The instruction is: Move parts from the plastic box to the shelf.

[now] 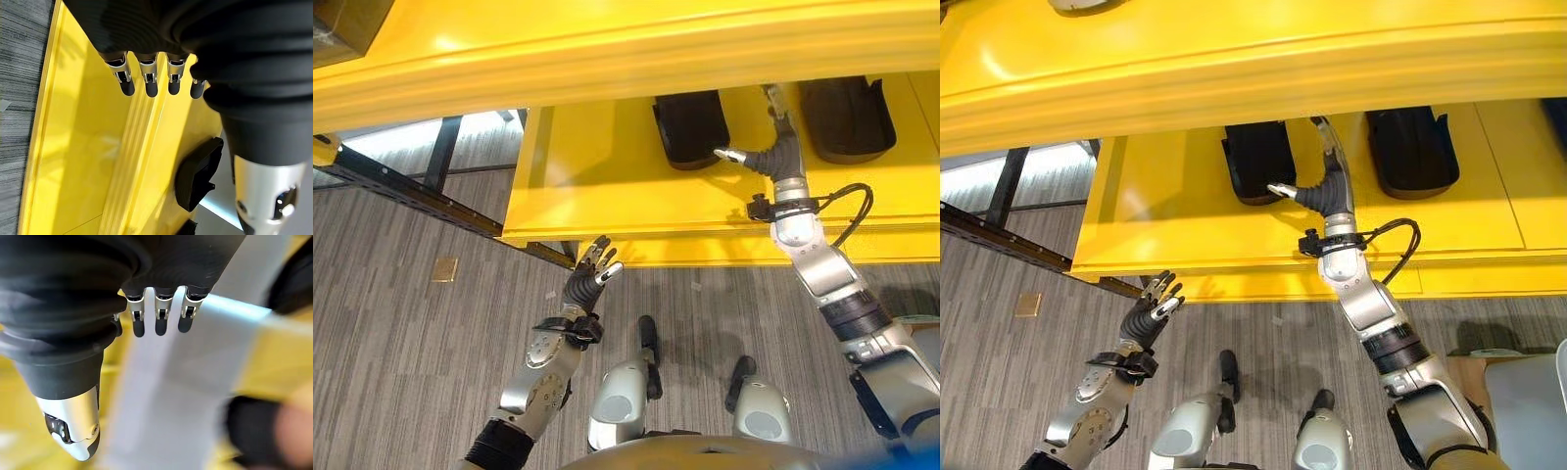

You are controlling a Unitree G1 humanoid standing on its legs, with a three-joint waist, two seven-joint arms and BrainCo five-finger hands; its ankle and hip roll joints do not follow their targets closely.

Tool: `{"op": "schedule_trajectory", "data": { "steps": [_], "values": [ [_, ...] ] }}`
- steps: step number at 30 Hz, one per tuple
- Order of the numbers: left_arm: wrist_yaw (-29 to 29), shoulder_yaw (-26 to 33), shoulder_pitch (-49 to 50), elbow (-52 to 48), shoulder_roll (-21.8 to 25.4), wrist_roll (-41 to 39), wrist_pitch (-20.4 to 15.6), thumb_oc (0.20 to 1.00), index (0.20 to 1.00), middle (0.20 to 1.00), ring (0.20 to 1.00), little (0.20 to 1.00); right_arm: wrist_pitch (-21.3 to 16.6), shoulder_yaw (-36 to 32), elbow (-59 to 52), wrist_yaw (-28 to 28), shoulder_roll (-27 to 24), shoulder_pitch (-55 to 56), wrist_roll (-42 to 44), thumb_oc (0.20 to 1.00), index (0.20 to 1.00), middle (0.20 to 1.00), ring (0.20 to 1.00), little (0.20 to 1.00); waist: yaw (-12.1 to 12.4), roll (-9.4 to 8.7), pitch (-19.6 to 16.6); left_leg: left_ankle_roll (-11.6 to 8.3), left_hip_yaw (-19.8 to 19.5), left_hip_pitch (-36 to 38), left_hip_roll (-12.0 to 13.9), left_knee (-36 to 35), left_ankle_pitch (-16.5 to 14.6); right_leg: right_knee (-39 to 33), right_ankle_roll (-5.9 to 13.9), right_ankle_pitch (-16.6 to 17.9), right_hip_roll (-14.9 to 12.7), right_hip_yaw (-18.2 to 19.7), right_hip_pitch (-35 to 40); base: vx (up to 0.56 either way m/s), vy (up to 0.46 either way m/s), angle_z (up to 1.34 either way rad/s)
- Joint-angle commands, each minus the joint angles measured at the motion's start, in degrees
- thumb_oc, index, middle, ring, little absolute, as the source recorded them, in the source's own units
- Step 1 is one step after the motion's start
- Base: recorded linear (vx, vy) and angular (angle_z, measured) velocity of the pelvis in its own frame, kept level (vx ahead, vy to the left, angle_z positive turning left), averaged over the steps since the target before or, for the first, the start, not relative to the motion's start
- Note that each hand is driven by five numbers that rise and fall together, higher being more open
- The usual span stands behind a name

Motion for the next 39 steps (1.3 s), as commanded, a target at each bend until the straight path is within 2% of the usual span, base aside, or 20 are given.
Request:
{"op": "schedule_trajectory", "data": {
  "steps": [1,7,11,15,18,19,20,21,22,24,25,26,27,28,30,31,32,35,37,39],
  "values": [
    [1.4,1.9,1.9,-4.3,0.3,-0.1,-4.3,1.0,1.0,1.0,1.0,1.0,-5.4,-0.1,-6.6,3.0,-0.8,3.2,-1.5,1.0,1.0,1.0,1.0,1.0,-1.6,-4.51,-2.1,-3.38,3.9,7.3,1.5,4.6,-11.6,-8.0,-1.28,5.3,3.1,2.3,-0.1,-0.03,0.091,-0.05],
    [2.3,3.4,3.3,-5.3,0.2,0.0,-7.2,1.0,1.0,1.0,1.0,1.0,-11.4,-0.3,-12.1,5.4,-3.6,15.3,-3.8,1.0,1.0,1.0,1.0,1.0,-3.7,-5.92,-3.1,-2.81,5.4,8.0,1.7,4.5,-12.4,-10.2,-0.26,6.5,3.4,3.7,0.6,-0.07,0.067,-0.04],
    [2.6,4.3,4.2,-5.6,1.0,-0.9,-8.3,1.0,1.0,1.0,1.0,1.0,-10.5,-2.0,-12.0,8.2,-6.3,20.4,1.7,1.0,1.0,1.0,1.0,1.0,-5.0,-7.36,-3.9,-2.36,6.1,8.8,1.3,3.7,-12.9,-12.2,0.53,7.4,3.9,4.7,1.6,-0.08,0.038,-0.18],
    [1.4,5.4,5.0,-5.5,1.6,-3.1,-10.0,1.0,1.0,1.0,1.0,1.0,-6.0,-3.8,-9.3,9.4,-8.1,26.2,14.2,1.0,1.0,1.0,1.0,1.0,-6.1,-9.44,-4.7,-1.67,7.2,9.6,0.7,2.8,-13.2,-13.9,1.41,8.6,4.4,6.0,1.9,-0.12,0.047,-0.02],
    [-1.2,5.6,4.4,-6.1,2.3,-2.1,-9.2,1.0,1.0,1.0,1.0,1.0,-7.8,-5.4,-7.7,7.6,-7.8,28.9,13.5,1.0,1.0,1.0,1.0,1.0,-6.9,-10.59,-4.5,-1.02,8.2,10.0,0.2,2.2,-13.4,-15.2,2.28,10.0,4.6,7.0,1.9,-0.13,0.059,-0.03],
    [-0.7,5.4,4.4,-6.4,2.6,-3.1,-9.0,1.0,1.0,1.0,1.0,1.0,-7.9,-6.7,-7.8,5.9,-7.5,30.6,12.0,1.0,1.0,1.0,1.0,1.0,-7.4,-11.16,-4.5,-0.67,8.8,10.4,-0.3,1.5,-13.4,-16.2,3.52,11.7,4.2,7.8,1.6,-0.11,0.061,-0.08],
    [-0.4,5.3,4.4,-6.5,2.6,-3.6,-9.2,1.0,1.0,1.0,1.0,1.0,-7.7,-6.9,-7.8,4.9,-7.4,30.9,11.1,1.0,1.0,1.0,1.0,1.0,-7.5,-11.25,-4.4,-0.61,8.9,10.5,-0.4,1.3,-13.3,-16.3,3.75,12.0,4.1,7.9,1.5,-0.12,0.038,-0.12],
    [0.8,5.9,4.5,-7.1,3.1,-4.9,-10.7,1.0,1.0,1.0,1.0,1.0,-8.2,-7.9,-8.3,2.1,-7.0,32.5,8.0,1.0,1.0,1.0,1.0,1.0,-8.1,-11.89,-4.3,-0.43,9.6,11.0,-0.7,0.2,-13.2,-17.6,5.55,14.4,3.2,8.3,0.8,-0.08,0.027,-0.24],
    [1.5,6.5,4.9,-7.7,3.5,-4.4,-12.2,1.0,1.0,1.0,1.0,1.0,-8.6,-8.7,-8.9,0.2,-6.3,34.1,5.2,1.0,1.0,1.0,1.0,1.0,-8.2,-12.35,-4.3,-0.79,10.6,12.3,-0.1,-0.7,-14.0,-18.2,7.77,16.0,2.1,6.8,0.4,-0.08,0.017,-0.35],
    [2.4,7.0,5.5,-8.4,3.5,-2.6,-13.2,1.0,1.0,1.0,1.0,1.0,-9.2,-9.1,-9.3,1.1,-5.8,34.9,4.8,1.0,1.0,1.0,1.0,1.0,-7.9,-12.89,-4.1,-0.96,13.1,13.3,0.8,-0.9,-13.9,-17.4,8.33,16.8,1.5,3.6,-0.1,-0.12,-0.005,-0.43],
    [4.4,7.4,6.1,-9.4,3.7,-0.8,-14.4,1.0,1.0,1.0,1.0,1.0,-10.2,-8.9,-10.0,3.7,-6.0,35.3,5.0,1.0,1.0,1.0,1.0,1.0,-7.4,-13.27,-4.1,-1.26,16.6,14.3,2.1,-1.4,-13.4,-15.5,8.5,17.0,0.5,-1.6,-0.6,-0.25,-0.016,-0.44],
    [5.5,7.3,6.3,-10.0,4.1,0.5,-14.9,1.0,1.0,1.0,1.0,1.0,-10.6,-8.7,-10.4,5.0,-6.5,35.7,5.0,1.0,1.0,1.0,1.0,1.0,-7.3,-13.42,-4.1,-1.28,18.9,14.8,2.8,-1.8,-13.0,-13.6,8.38,16.8,-0.5,-4.5,-0.9,-0.27,-0.024,-1.68],
    [5.1,6.9,6.2,-10.1,4.5,1.3,-14.7,1.0,1.0,1.0,1.0,1.0,-9.9,-8.7,-10.6,5.6,-7.0,36.0,5.2,1.0,1.0,1.0,1.0,1.0,-7.2,-13.42,-4.3,-1.2,20.0,14.9,3.2,-1.9,-12.7,-11.9,8.11,16.4,-1.1,-5.4,-1.0,-0.24,-0.052,-2.43],
    [4.2,6.5,6.1,-10.0,5.0,1.1,-14.2,1.0,1.0,1.0,1.0,1.0,-8.4,-8.8,-10.6,5.9,-7.5,36.4,6.1,1.0,1.0,1.0,1.0,1.0,-7.3,-13.38,-4.5,-0.98,20.3,14.6,3.5,-1.9,-12.5,-10.3,7.92,16.0,-1.6,-5.5,-1.0,-0.22,-0.104,-2.54],
    [0.7,4.8,5.2,-8.3,5.6,-0.1,-15.5,1.0,1.0,1.0,1.0,1.0,-8.0,-7.2,-8.3,2.5,-8.6,35.5,10.8,1.0,1.0,1.0,1.0,1.0,-7.1,-12.89,-5.3,-0.38,20.6,13.2,4.5,-1.5,-11.6,-5.6,6.19,12.7,-2.1,-4.0,0.1,-0.19,-0.186,-0.73],
    [0.5,4.8,5.1,-8.1,5.5,-0.2,-15.6,1.0,1.0,1.0,1.0,1.0,-8.0,-7.1,-8.2,2.4,-8.6,35.4,10.9,1.0,1.0,1.0,1.0,1.0,-7.0,-12.9,-5.3,-0.43,20.7,13.3,4.5,-1.4,-11.6,-5.4,6.13,12.5,-2.1,-3.9,0.0,-0.13,-0.213,-0.37],
    [0.6,3.8,5.0,-7.2,5.4,0.8,-17.8,1.0,1.0,1.0,1.0,1.0,-8.5,-5.8,-7.2,1.7,-8.3,33.6,10.8,1.0,1.0,1.0,1.0,1.0,-6.1,-12.44,-5.7,-0.59,22.0,12.9,5.8,-0.9,-10.7,-3.4,4.81,9.8,-2.5,-5.8,1.9,-0.07,-0.17,-0.53],
    [1.3,3.0,4.8,-6.7,4.8,1.4,-20.3,1.0,1.0,1.0,1.0,1.0,-5.2,-4.2,-7.4,1.7,-8.0,31.8,9.7,1.0,1.0,1.0,1.0,1.0,-5.5,-12.48,-6.0,-1.22,24.4,12.5,7.3,0.0,-9.7,-5.2,3.41,6.4,-0.5,-8.0,5.0,-0.04,-0.232,-0.77],
    [2.0,2.7,4.1,-6.5,4.3,2.0,-20.2,1.0,1.0,1.0,1.0,1.0,-1.0,-3.6,-6.4,0.8,-8.5,31.3,8.0,1.0,1.0,1.0,1.0,1.0,-5.8,-12.96,-5.9,-2.7,25.9,11.4,9.4,2.4,-8.6,-9.0,2.29,6.6,0.6,-8.1,7.6,0.09,-0.382,-0.93],
    [2.2,3.0,3.8,-5.8,3.8,1.7,-20.1,1.0,1.0,1.0,1.0,1.0,-0.1,-3.7,-5.4,0.5,-9.0,31.3,7.7,1.0,1.0,1.0,1.0,1.0,-6.3,-12.89,-5.9,-3.72,26.6,11.6,10.3,2.6,-7.8,-10.8,1.75,7.0,1.4,-7.8,8.4,0.07,-0.267,-0.7]
  ]
}}
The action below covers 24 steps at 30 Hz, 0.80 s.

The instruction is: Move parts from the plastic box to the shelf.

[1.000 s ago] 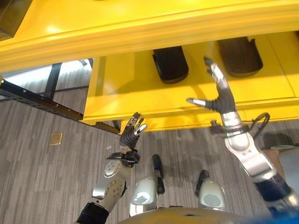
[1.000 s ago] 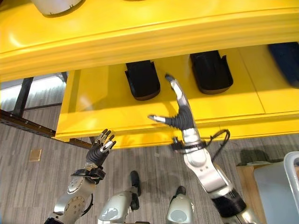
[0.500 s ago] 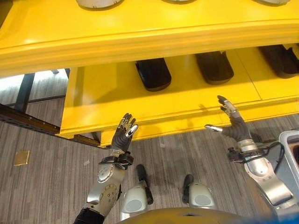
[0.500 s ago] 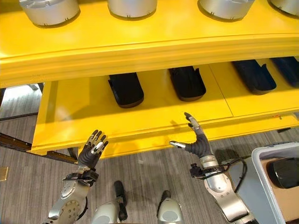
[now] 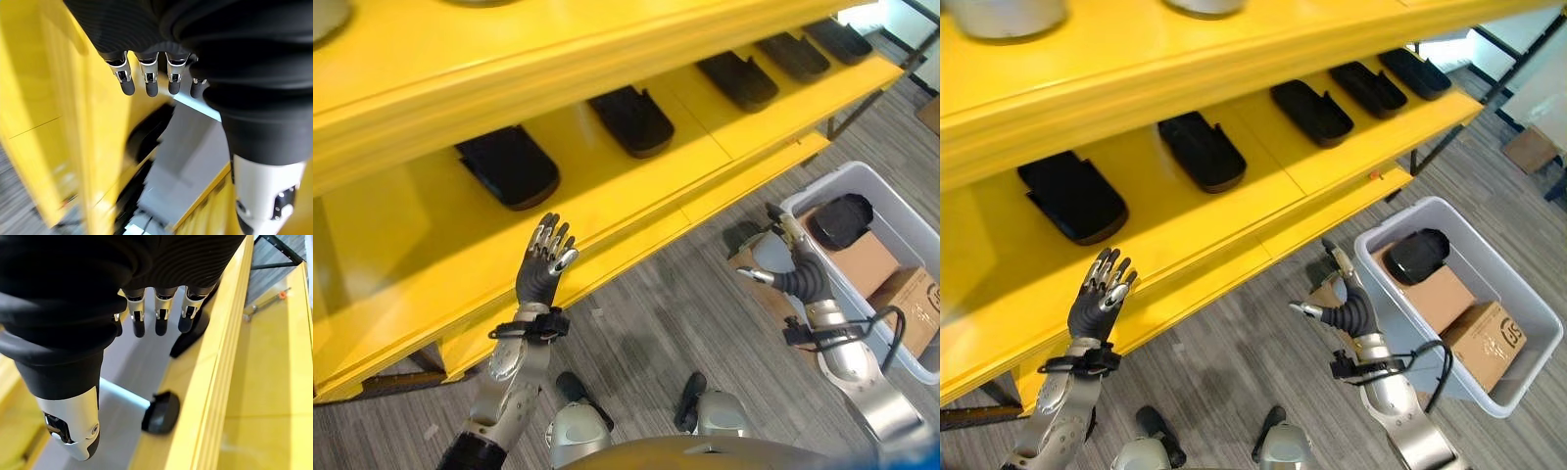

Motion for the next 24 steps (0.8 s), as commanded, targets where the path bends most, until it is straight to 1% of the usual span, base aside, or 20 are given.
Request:
{"op": "schedule_trajectory", "data": {
  "steps": [1,2,3,4,5,6,7,8,9,10,12,13,16,17,18,19,21,22,23,24],
  "values": [
    [-0.1,0.6,-2.2,-1.8,-0.8,2.6,-3.9,1.0,1.0,1.0,1.0,1.0,2.3,-2.8,0.9,-2.2,0.2,-1.0,-1.4,1.0,1.0,1.0,1.0,1.0,-0.9,-1.4,-0.8,-0.19,-3.3,-0.3,-0.7,1.5,-5.1,0.0,2.57,-0.9,0.4,3.8,2.9,0.09,-0.277,-0.46],
    [-1.0,0.9,-2.4,-1.8,-0.9,2.1,-4.0,1.0,1.0,1.0,1.0,1.0,2.2,-3.1,1.9,-2.3,-0.3,-0.7,-1.4,1.0,1.0,1.0,1.0,1.0,-1.4,-1.38,-0.8,-0.97,-3.2,-0.1,0.0,1.3,-4.3,-0.9,2.23,-0.7,1.0,4.0,3.0,0.14,-0.403,-0.62],
    [-3.2,1.1,-3.2,-1.7,-0.3,3.7,-3.6,1.0,1.0,1.0,1.0,1.0,4.5,-3.9,3.3,0.3,-1.1,-0.8,-2.9,1.0,1.0,1.0,1.0,1.0,-2.2,-1.1,-0.9,-2.46,-3.8,0.0,1.3,1.3,-2.7,-1.8,1.45,-0.9,2.4,5.0,2.9,0.18,-0.503,-0.61],
    [-7.8,0.7,-4.8,-1.5,-0.1,5.8,-2.4,1.0,1.0,1.0,1.0,1.0,6.1,-3.0,6.0,2.7,-1.8,-2.3,-1.4,1.0,1.0,1.0,1.0,1.0,-2.2,-0.85,-1.0,-2.89,-5.1,0.5,1.5,1.2,-2.5,-2.2,0.74,-0.9,3.0,5.7,2.7,0.15,-0.411,-0.69],
    [-8.1,0.7,-5.1,-1.3,0.0,6.0,-3.1,1.0,1.0,1.0,1.0,1.0,5.3,-2.5,7.2,3.1,-2.2,-3.5,-1.1,1.0,1.0,1.0,1.0,1.0,-2.2,-0.72,-1.0,-3.01,-5.8,0.7,1.3,1.1,-2.7,-2.2,0.62,-0.9,3.2,6.0,2.6,0.12,-0.242,-0.6],
    [-6.7,0.9,-4.7,-1.0,0.5,3.3,-3.4,1.0,1.0,1.0,1.0,1.0,3.5,-1.4,8.7,4.4,-2.9,-5.3,-1.9,1.0,1.0,1.0,1.0,1.0,-1.2,-0.51,-1.3,-3.21,-10.3,0.4,0.4,1.3,-3.5,-1.9,0.38,-1.2,3.8,7.5,2.0,0.09,-0.132,-0.54],
    [-6.0,1.1,-4.6,-0.9,0.6,2.0,-3.1,1.0,1.0,1.0,1.0,1.0,3.1,-1.1,9.1,4.8,-3.0,-5.8,-1.9,1.0,1.0,1.0,1.0,1.0,-1.0,-0.49,-1.3,-3.22,-11.7,0.3,0.2,1.4,-3.7,-1.8,0.35,-1.3,3.9,8.0,1.8,0.16,-0.113,-0.65],
    [-4.5,1.7,-4.3,0.0,0.5,0.8,-3.1,1.0,1.0,1.0,1.0,1.0,3.4,-0.1,9.5,6.1,-2.9,-7.0,-2.0,1.0,1.0,1.0,1.0,1.0,0.1,-0.23,-1.5,-3.13,-17.2,-0.3,-1.2,1.9,-3.8,-1.8,0.19,-1.5,4.6,10.4,1.5,0.19,-0.07,-0.87],
    [-2.9,2.4,-4.4,0.8,0.2,2.4,-3.1,1.0,1.0,1.0,1.0,1.0,3.9,1.1,10.2,7.1,-2.5,-8.4,-1.6,1.0,1.0,1.0,1.0,1.0,1.3,-0.02,-1.7,-2.61,-22.8,-1.3,-3.2,2.3,-4.5,-2.0,-0.12,-1.7,5.2,13.1,1.4,0.24,-0.124,-1.55],
    [-2.3,3.7,-4.4,0.7,-0.2,5.0,-2.0,1.0,1.0,1.0,1.0,1.0,4.5,2.1,11.5,8.7,-2.0,-10.7,0.3,1.0,1.0,1.0,1.0,1.0,3.3,-0.03,-1.9,-0.88,-29.3,-3.3,-7.0,2.7,-5.2,-3.4,-1.09,-0.9,6.4,16.5,1.3,0.21,-0.112,-1.65],
    [-4.3,4.7,-3.7,0.5,-0.8,4.9,-0.7,1.0,1.0,1.0,1.0,1.0,4.7,2.0,12.4,8.2,-0.9,-11.1,0.9,1.0,1.0,1.0,1.0,1.0,4.3,0.34,-2.2,-0.57,-31.6,-4.1,-8.8,1.1,-5.5,-4.4,-1.01,-0.8,7.0,17.7,2.0,0.19,-0.046,-1.26],
    [-5.6,5.1,-3.3,0.7,-1.2,5.4,0.1,1.0,1.0,1.0,1.0,1.0,5.8,1.8,12.6,7.4,0.5,-11.0,1.8,1.0,1.0,1.0,1.0,1.0,4.7,0.85,-2.5,-1.09,-32.3,-4.9,-9.1,-0.8,-4.0,-4.9,-0.93,-0.9,7.3,17.8,2.4,0.21,0.028,-0.87],
    [-8.0,5.4,-2.8,1.5,-1.7,5.1,0.8,1.0,1.0,1.0,1.0,1.0,6.9,1.7,13.4,6.2,2.4,-10.4,3.7,1.0,1.0,1.0,1.0,1.0,5.4,1.6,-2.9,-1.69,-33.0,-5.8,-9.4,-3.7,-1.5,-5.0,-0.93,-1.5,7.6,17.6,3.5,0.21,0.063,-0.37],
    [-9.2,4.7,-2.7,2.4,-2.4,6.4,0.6,1.0,1.0,1.0,1.0,1.0,6.9,1.9,14.3,4.4,4.6,-9.7,4.9,1.0,1.0,1.0,1.0,1.0,6.1,2.06,-2.8,-2.0,-34.8,-8.2,-9.5,-4.0,0.3,-4.6,-1.38,-2.2,8.0,18.2,4.5,0.27,0.099,-0.31],
    [-9.7,4.4,-2.8,2.8,-2.6,7.1,0.4,1.0,1.0,1.0,1.0,1.0,6.5,2.1,14.7,3.6,5.3,-9.7,4.9,1.0,1.0,1.0,1.0,1.0,6.5,2.13,-2.8,-1.91,-36.1,-9.2,-9.8,-3.6,0.5,-4.2,-1.59,-2.6,8.2,18.8,4.8,0.3,0.119,-0.37],
    [-9.9,4.1,-3.0,3.2,-2.7,7.3,-0.1,1.0,1.0,1.0,1.0,1.0,6.3,2.6,15.1,3.8,5.9,-10.3,4.1,1.0,1.0,1.0,1.0,1.0,7.0,2.12,-2.6,-1.56,-38.2,-10.0,-10.5,-2.7,0.0,-3.6,-1.74,-3.2,8.3,19.6,4.9,0.18,0.088,-0.22],
    [-11.0,3.5,-3.3,3.7,-3.0,7.9,-0.5,1.0,1.0,1.0,1.0,1.0,5.7,3.3,15.6,3.8,6.7,-11.3,2.1,1.0,1.0,1.0,1.0,1.0,7.5,2.02,-2.4,-0.99,-39.3,-10.1,-11.1,-1.6,-1.2,-2.7,-1.71,-3.9,8.2,19.9,4.9,0.15,0.094,-0.39],
    [-11.5,3.1,-3.5,3.9,-3.3,8.2,0.0,1.0,1.0,1.0,1.0,1.0,5.3,3.5,15.7,3.6,7.0,-11.6,1.5,1.0,1.0,1.0,1.0,1.0,7.4,1.95,-2.4,-0.7,-38.5,-10.0,-11.2,-0.6,-1.8,-2.1,-1.84,-4.3,8.2,20.0,5.0,0.2,0.188,-0.68],
    [-10.6,2.2,-4.1,5.6,-3.2,7.9,-0.2,1.0,1.0,1.0,1.0,1.0,5.9,4.2,15.2,3.9,7.2,-12.3,2.0,1.0,1.0,1.0,1.0,1.0,7.0,1.94,-2.9,0.12,-37.7,-9.2,-11.8,-0.1,-3.2,-1.0,-1.87,-5.0,8.1,20.1,4.7,0.2,0.198,-0.55],
    [-10.6,2.1,-4.3,6.3,-3.2,7.7,0.0,1.0,1.0,1.0,1.0,1.0,6.0,4.5,14.9,3.7,7.3,-12.5,2.6,1.0,1.0,1.0,1.0,1.0,6.8,1.92,-3.1,0.39,-37.3,-8.6,-11.9,-0.2,-3.7,-0.5,-1.81,-5.2,8.1,20.1,4.6,0.17,0.174,-0.5]
  ]
}}
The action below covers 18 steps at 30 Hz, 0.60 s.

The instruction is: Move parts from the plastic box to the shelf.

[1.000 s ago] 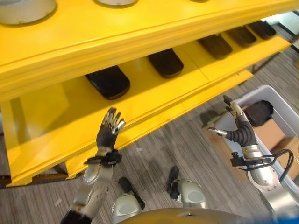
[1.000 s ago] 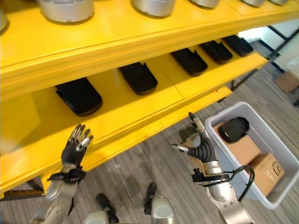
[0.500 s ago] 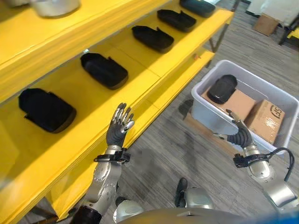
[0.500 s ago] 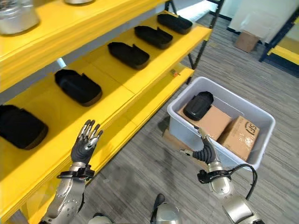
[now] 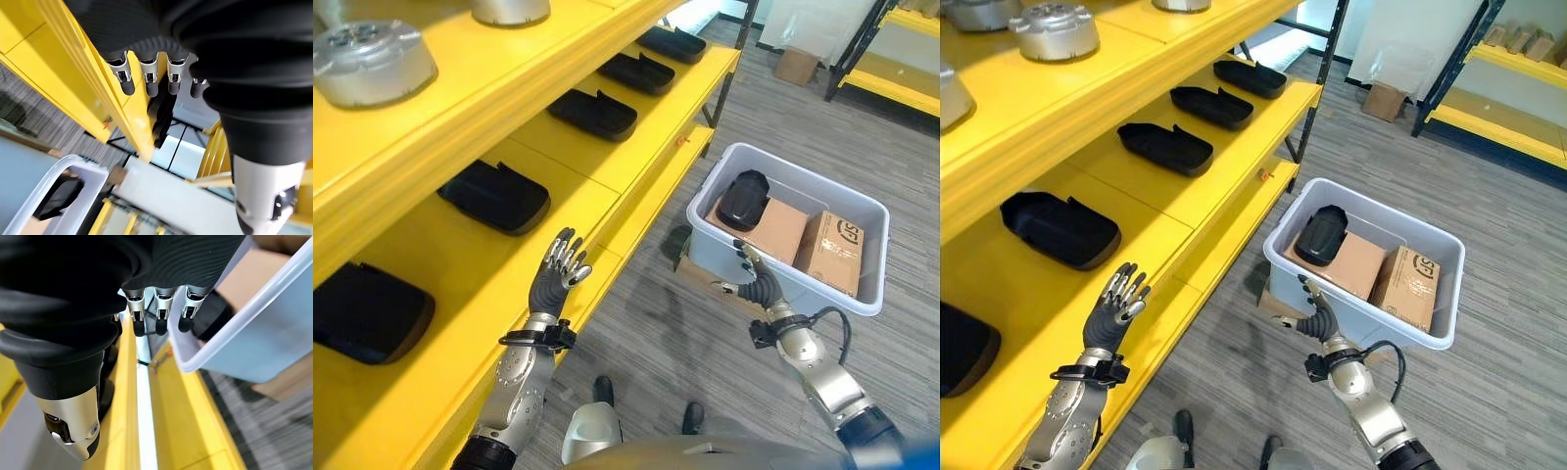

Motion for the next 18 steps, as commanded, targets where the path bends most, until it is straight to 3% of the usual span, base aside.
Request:
{"op": "schedule_trajectory", "data": {
  "steps": [1,7,8,10,13,16,18],
  "values": [
    [-1.7,-0.1,-1.8,-0.4,-1.6,2.0,-2.4,1.0,1.0,1.0,1.0,1.0,-2.4,-0.6,-3.5,-1.9,-3.2,-3.7,0.7,1.0,1.0,1.0,1.0,1.0,0.1,1.03,0.8,-1.98,-6.4,-4.4,1.5,0.2,0.3,0.4,-1.78,-2.1,4.9,-2.8,4.1,0.18,0.182,-0.3],
    [-5.9,-0.7,-2.4,2.5,-0.2,5.9,-0.5,1.0,1.0,1.0,1.0,1.0,-1.1,-0.9,-2.3,-4.3,-0.3,-4.3,4.6,1.0,1.0,1.0,1.0,1.0,-0.9,1.92,-0.4,0.44,-2.8,0.3,0.1,-1.0,-2.4,9.4,-0.88,-3.9,5.3,-4.8,0.9,0.13,0.149,-0.23],
    [-6.0,-1.1,-2.4,3.1,0.1,7.0,-0.6,1.0,1.0,1.0,1.0,1.0,-1.6,-1.0,-0.1,-5.2,1.6,-4.6,4.7,1.0,1.0,1.0,1.0,1.0,-1.2,2.43,-0.1,1.13,-1.7,1.7,0.1,-1.3,-2.9,15.4,0.59,-2.3,4.1,-5.8,-1.7,0.08,0.069,-0.4],
    [-6.1,-1.5,-2.4,3.5,0.3,7.0,-0.8,1.0,1.0,1.0,1.0,1.0,-2.1,-0.8,1.3,-6.5,2.9,-5.0,5.0,1.0,1.0,1.0,1.0,1.0,-1.1,2.63,0.2,1.36,-0.5,2.8,0.4,-1.9,-3.0,17.0,1.61,-1.0,2.3,-6.3,-2.9,0.07,-0.013,-0.6],
    [-5.6,-3.3,-3.1,4.2,0.7,6.9,-1.6,1.0,1.0,1.0,1.0,1.0,-5.3,-0.5,4.0,-10.2,5.6,-5.9,4.5,1.0,1.0,1.0,1.0,1.0,-1.9,3.14,0.3,0.54,1.4,4.4,2.2,-3.3,-2.1,9.1,3.41,2.3,-2.3,-5.8,-2.5,0.08,-0.172,-0.66],
    [-4.8,-4.8,-4.0,4.0,0.9,7.3,-1.8,1.0,1.0,1.0,1.0,1.0,-3.5,-0.3,4.2,-11.5,6.9,-7.2,3.4,1.0,1.0,1.0,1.0,1.0,-2.5,3.43,0.3,-1.02,3.1,6.0,4.1,-4.8,-1.5,0.3,5.64,8.5,-7.1,-5.1,-1.8,0.1,-0.285,-0.39],
    [-4.2,-6.0,-4.2,3.8,1.0,6.8,-3.8,1.0,1.0,1.0,1.0,1.0,-1.8,0.0,4.3,-11.6,7.5,-8.2,2.4,1.0,1.0,1.0,1.0,1.0,-2.8,3.43,0.6,-2.27,4.9,6.9,6.2,-4.9,-1.7,-1.2,7.04,9.2,-8.2,-5.2,-2.3,0.18,-0.462,-0.51]
  ]
}}
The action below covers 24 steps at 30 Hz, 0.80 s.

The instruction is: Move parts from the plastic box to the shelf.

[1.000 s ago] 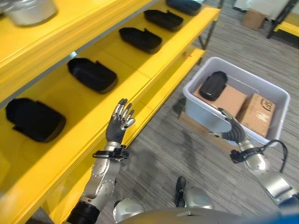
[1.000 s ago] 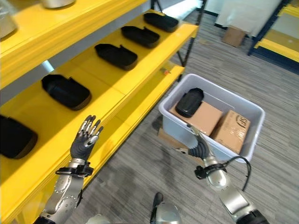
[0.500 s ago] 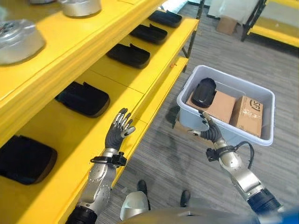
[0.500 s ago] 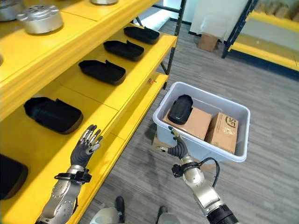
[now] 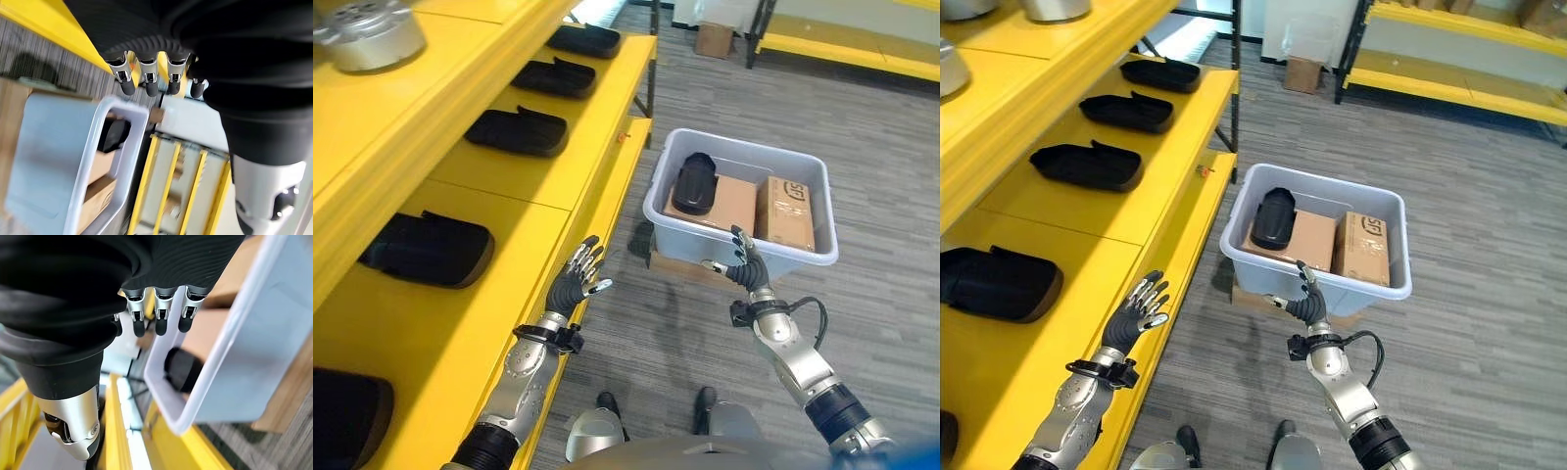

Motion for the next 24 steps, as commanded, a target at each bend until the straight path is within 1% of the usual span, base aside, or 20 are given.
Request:
{"op": "schedule_trajectory", "data": {
  "steps": [1,3,4,5,7,8,9,10,11,12,13,14,15,16,17,18,19,20,22,24],
  "values": [
    [0.4,-2.6,-1.0,-3.2,-0.8,-0.6,-5.9,1.0,1.0,1.0,1.0,1.0,0.4,-0.3,-3.4,0.1,-1.3,-4.1,-0.9,1.0,1.0,1.0,1.0,1.0,-0.2,1.0,-1.2,-1.92,-7.2,-0.7,3.9,0.2,-0.3,-0.5,0.58,2.5,1.9,-0.9,2.0,0.2,-0.571,-0.49],
    [2.5,-3.0,-1.3,-3.7,-1.4,-0.2,-7.4,1.0,1.0,1.0,1.0,1.0,1.2,1.0,-4.4,1.9,-1.9,-5.0,-2.0,1.0,1.0,1.0,1.0,1.0,-0.3,1.11,-0.9,-3.41,-6.2,-1.5,6.0,1.0,0.6,-0.4,-0.43,1.5,2.9,-2.0,2.0,0.11,-0.398,-0.17],
    [3.2,-3.0,-2.2,-3.9,-1.8,-0.9,-8.2,1.0,1.0,1.0,1.0,1.0,1.5,1.8,-5.3,2.2,-2.4,-5.6,-2.3,1.0,1.0,1.0,1.0,1.0,-0.4,1.16,-0.7,-4.23,-5.9,-2.3,7.5,1.6,1.0,0.6,-1.34,0.3,3.6,-2.7,1.5,0.08,-0.317,-0.14],
    [3.3,-2.9,-2.7,-4.1,-2.0,-2.1,-8.3,1.0,1.0,1.0,1.0,1.0,1.8,2.1,-5.8,2.5,-2.7,-6.1,-2.4,1.0,1.0,1.0,1.0,1.0,-0.6,1.17,-0.5,-4.57,-6.0,-2.6,8.4,2.1,1.2,1.5,-1.78,-0.5,3.9,-2.9,1.2,0.09,-0.341,-0.36],
    [3.4,-2.6,-3.6,-4.5,-2.7,-4.4,-8.0,1.0,1.0,1.0,1.0,1.0,2.7,2.6,-6.3,3.1,-3.1,-7.0,-2.2,1.0,1.0,1.0,1.0,1.0,-0.8,1.17,-0.2,-5.01,-6.2,-3.0,10.1,2.8,1.8,3.1,-2.78,-1.5,4.5,-2.8,0.3,0.06,-0.247,-0.46],
    [3.5,-2.2,-4.4,-4.7,-3.2,-6.0,-7.1,1.0,1.0,1.0,1.0,1.0,3.1,3.2,-6.1,2.8,-3.2,-8.0,-1.9,1.0,1.0,1.0,1.0,1.0,-1.0,1.21,0.1,-5.28,-6.4,-3.3,11.2,3.1,2.3,4.0,-3.77,-2.3,5.1,-2.5,-0.5,0.07,-0.293,-0.37],
    [1.8,-1.9,-5.9,-3.5,-4.5,-10.5,-5.3,1.0,1.0,1.0,1.0,1.0,2.8,3.6,-4.8,2.6,-3.3,-9.6,-1.7,1.0,1.0,1.0,1.0,1.0,-1.3,1.29,0.4,-5.52,-6.9,-4.0,12.7,4.5,3.5,5.0,-5.37,-3.3,6.3,-2.3,-0.9,0.09,-0.322,-0.2],
    [1.3,-1.7,-6.5,-3.0,-5.2,-12.1,-5.9,1.0,1.0,1.0,1.0,1.0,2.6,3.8,-4.4,3.1,-3.2,-10.0,-0.9,1.0,1.0,1.0,1.0,1.0,-1.3,1.34,0.6,-5.61,-6.9,-4.4,13.2,5.4,4.3,5.2,-5.9,-3.6,6.7,-2.5,-0.9,0.14,-0.312,-0.12],
    [1.2,-1.5,-7.1,-2.6,-6.2,-12.5,-6.7,1.0,1.0,1.0,1.0,1.0,2.5,3.7,-4.4,3.4,-3.3,-10.2,-0.3,1.0,1.0,1.0,1.0,1.0,-1.6,1.42,0.7,-6.23,-6.3,-5.0,13.6,7.5,5.2,5.0,-6.21,-4.4,7.0,-3.0,-0.3,0.11,-0.246,0.01],
    [1.3,-1.4,-7.6,-2.4,-7.1,-13.0,-7.0,1.0,1.0,1.0,1.0,1.0,1.7,3.5,-4.5,3.3,-3.4,-9.9,-0.2,1.0,1.0,1.0,1.0,1.0,-1.9,1.43,0.9,-6.59,-4.6,-5.8,14.0,10.3,6.3,4.6,-6.81,-4.5,7.2,-4.2,0.3,0.13,-0.281,0.1],
    [1.4,-1.1,-8.1,-2.4,-7.8,-14.1,-7.2,1.0,1.0,1.0,1.0,1.0,0.9,2.9,-4.7,3.5,-3.7,-9.4,-0.2,1.0,1.0,1.0,1.0,1.0,-2.4,1.55,1.1,-6.89,-3.7,-6.6,13.8,13.7,6.0,3.9,-7.42,-4.7,7.7,-5.4,1.0,0.09,-0.26,0.21],
    [1.7,-0.9,-8.0,-2.5,-8.1,-14.3,-7.1,1.0,1.0,1.0,1.0,1.0,0.5,2.6,-4.7,3.5,-3.8,-9.2,-0.3,1.0,1.0,1.0,1.0,1.0,-2.4,1.53,1.1,-6.63,-3.8,-6.8,13.0,14.9,5.4,3.6,-7.63,-4.6,7.9,-5.5,1.3,0.13,-0.257,0.36],
    [2.5,-0.7,-7.7,-2.5,-8.4,-13.2,-6.6,1.0,1.0,1.0,1.0,1.0,-0.4,2.2,-4.5,3.7,-3.8,-8.9,0.0,1.0,1.0,1.0,1.0,1.0,-2.1,1.52,1.1,-5.96,-5.3,-7.5,10.7,16.7,4.2,3.0,-7.89,-4.3,8.5,-5.2,1.6,0.1,-0.23,0.26],
    [2.9,-0.6,-7.2,-2.7,-8.5,-12.0,-6.2,1.0,1.0,1.0,1.0,1.0,-1.0,1.9,-4.5,4.2,-3.8,-8.7,0.1,1.0,1.0,1.0,1.0,1.0,-1.5,1.39,1.2,-4.4,-6.8,-8.7,8.1,17.6,3.6,2.1,-8.49,-3.2,9.3,-4.7,1.6,0.11,-0.211,0.2],
    [3.1,-0.6,-6.8,-2.8,-8.5,-11.4,-6.1,1.0,1.0,1.0,1.0,1.0,-1.2,1.9,-4.6,4.5,-3.8,-8.5,0.1,1.0,1.0,1.0,1.0,1.0,-1.2,1.32,1.2,-3.9,-7.9,-9.1,6.6,18.0,3.0,1.7,-8.62,-3.0,9.8,-4.1,1.9,0.08,-0.142,0.0],
    [3.4,-0.6,-6.5,-2.9,-8.5,-10.8,-6.0,1.0,1.0,1.0,1.0,1.0,-1.4,1.9,-4.7,4.6,-3.8,-8.4,0.2,1.0,1.0,1.0,1.0,1.0,-0.9,1.28,1.3,-3.56,-8.7,-9.3,5.6,18.2,2.5,1.4,-8.69,-2.9,10.1,-3.7,2.2,0.16,-0.086,-0.25],
    [4.0,-0.2,-5.6,-4.0,-8.3,-10.0,-5.1,1.0,1.0,1.0,1.0,1.0,-1.1,1.9,-5.6,4.8,-3.6,-8.0,0.3,1.0,1.0,1.0,1.0,1.0,-0.4,1.37,1.4,-2.94,-10.0,-9.5,3.5,16.8,1.9,0.8,-8.82,-3.0,10.9,-3.0,2.9,0.17,-0.042,-0.36],
    [4.1,0.0,-5.3,-4.4,-8.2,-9.8,-4.8,1.0,1.0,1.0,1.0,1.0,-0.7,1.9,-6.1,5.0,-3.6,-7.8,0.3,1.0,1.0,1.0,1.0,1.0,-0.3,1.49,1.2,-2.85,-10.1,-9.6,3.1,15.4,2.2,0.6,-8.87,-3.0,11.2,-2.8,3.0,0.22,0.019,-0.37],
    [3.9,0.3,-4.8,-5.0,-8.2,-10.5,-4.6,1.0,1.0,1.0,1.0,1.0,-0.2,1.9,-7.1,5.6,-3.7,-7.1,0.7,1.0,1.0,1.0,1.0,1.0,-0.3,2.0,0.9,-3.14,-10.4,-9.7,3.1,11.6,3.4,0.4,-8.9,-3.5,11.5,-2.7,3.7,0.17,0.091,-0.09],
    [3.5,0.4,-4.4,-5.0,-8.2,-11.5,-4.6,1.0,1.0,1.0,1.0,1.0,-0.8,1.9,-7.2,5.9,-3.8,-6.4,0.3,1.0,1.0,1.0,1.0,1.0,-0.1,2.38,0.6,-3.44,-11.0,-9.6,3.1,7.6,4.4,0.4,-8.73,-4.0,11.5,-2.7,4.3,0.18,0.122,-0.05]
  ]
}}
